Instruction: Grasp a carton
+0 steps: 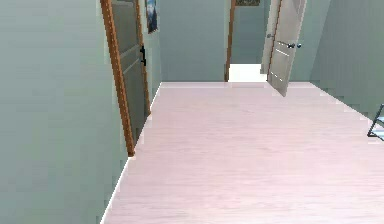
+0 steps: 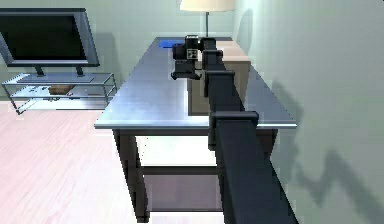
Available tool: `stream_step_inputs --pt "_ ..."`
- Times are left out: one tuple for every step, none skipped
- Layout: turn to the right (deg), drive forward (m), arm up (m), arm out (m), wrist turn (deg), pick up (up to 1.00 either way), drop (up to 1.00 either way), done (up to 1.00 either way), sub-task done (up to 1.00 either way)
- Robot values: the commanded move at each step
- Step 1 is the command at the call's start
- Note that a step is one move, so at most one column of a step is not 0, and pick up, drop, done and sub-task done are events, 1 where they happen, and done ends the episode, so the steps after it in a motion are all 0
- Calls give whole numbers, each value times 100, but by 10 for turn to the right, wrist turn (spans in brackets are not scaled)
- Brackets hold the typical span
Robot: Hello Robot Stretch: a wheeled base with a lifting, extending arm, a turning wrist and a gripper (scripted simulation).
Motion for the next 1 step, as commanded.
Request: stream_step_inputs --pt "0 0 0 0 0 100 0 0 0"
